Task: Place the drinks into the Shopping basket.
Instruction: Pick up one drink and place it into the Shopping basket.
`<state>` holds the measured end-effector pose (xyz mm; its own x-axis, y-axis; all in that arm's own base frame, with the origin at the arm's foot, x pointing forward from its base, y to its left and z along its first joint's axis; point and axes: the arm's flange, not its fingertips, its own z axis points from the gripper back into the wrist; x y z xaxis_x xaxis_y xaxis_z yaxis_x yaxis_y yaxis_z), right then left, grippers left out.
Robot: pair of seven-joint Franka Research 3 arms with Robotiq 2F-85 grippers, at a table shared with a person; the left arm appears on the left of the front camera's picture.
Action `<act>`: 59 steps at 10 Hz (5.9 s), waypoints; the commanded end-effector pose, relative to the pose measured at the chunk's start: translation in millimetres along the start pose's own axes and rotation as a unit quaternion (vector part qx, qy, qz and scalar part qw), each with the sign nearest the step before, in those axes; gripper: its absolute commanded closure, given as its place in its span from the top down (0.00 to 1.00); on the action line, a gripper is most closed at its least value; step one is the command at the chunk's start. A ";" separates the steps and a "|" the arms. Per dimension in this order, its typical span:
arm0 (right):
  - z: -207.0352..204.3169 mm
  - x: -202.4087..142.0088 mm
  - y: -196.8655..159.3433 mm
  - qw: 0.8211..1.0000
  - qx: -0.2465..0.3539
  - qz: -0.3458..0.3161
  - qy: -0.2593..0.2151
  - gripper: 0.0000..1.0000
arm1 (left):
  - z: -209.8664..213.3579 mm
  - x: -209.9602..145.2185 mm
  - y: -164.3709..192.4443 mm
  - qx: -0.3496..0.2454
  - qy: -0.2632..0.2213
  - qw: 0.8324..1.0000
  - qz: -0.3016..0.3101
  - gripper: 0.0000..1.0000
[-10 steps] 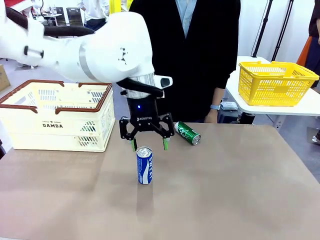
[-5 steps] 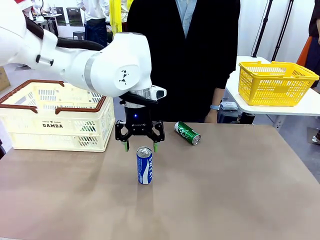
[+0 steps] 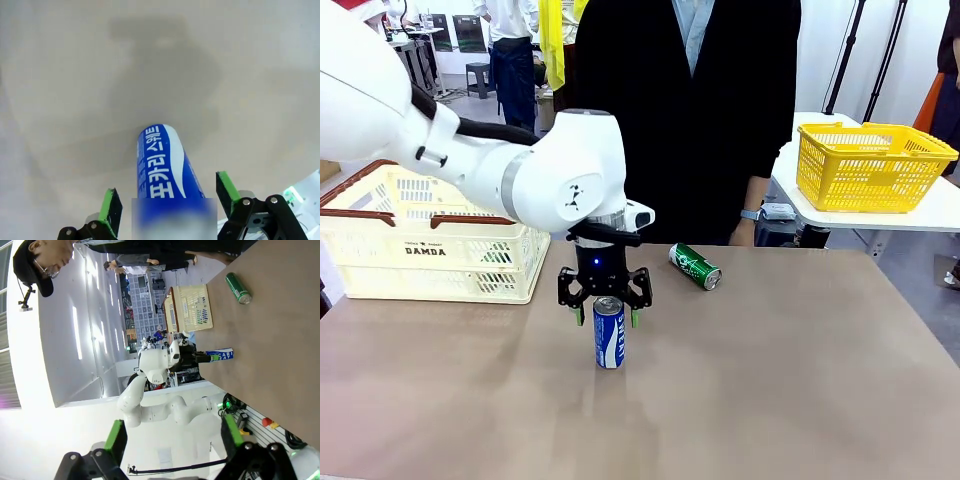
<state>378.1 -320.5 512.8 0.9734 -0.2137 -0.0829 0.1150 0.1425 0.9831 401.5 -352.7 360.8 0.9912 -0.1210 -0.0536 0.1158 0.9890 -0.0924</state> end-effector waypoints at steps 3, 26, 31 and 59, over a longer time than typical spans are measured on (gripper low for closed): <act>-1.6 -1.7 2.0 1.000 -0.006 -0.005 -0.002 1.00 | -6.3 0.5 -5.3 0.011 -0.027 1.000 -0.002 1.00; -1.6 -1.7 2.0 1.000 -0.006 -0.005 -0.002 1.00 | 221.7 -50.3 61.8 0.104 -0.067 0.983 -0.135 0.00; -1.6 -1.7 2.0 1.000 -0.006 -0.005 -0.002 1.00 | 234.0 -35.8 85.9 0.140 -0.053 0.979 -0.138 0.00; -1.6 -1.7 2.0 1.000 -0.006 -0.005 -0.002 1.00 | 104.0 178.4 396.9 0.048 -0.019 0.999 0.016 0.00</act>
<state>377.7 -321.0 512.8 0.9731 -0.2149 -0.0831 0.1154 0.1427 0.9830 627.6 30.4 406.2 0.9954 -0.0953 -0.0112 0.0952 0.9954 -0.0114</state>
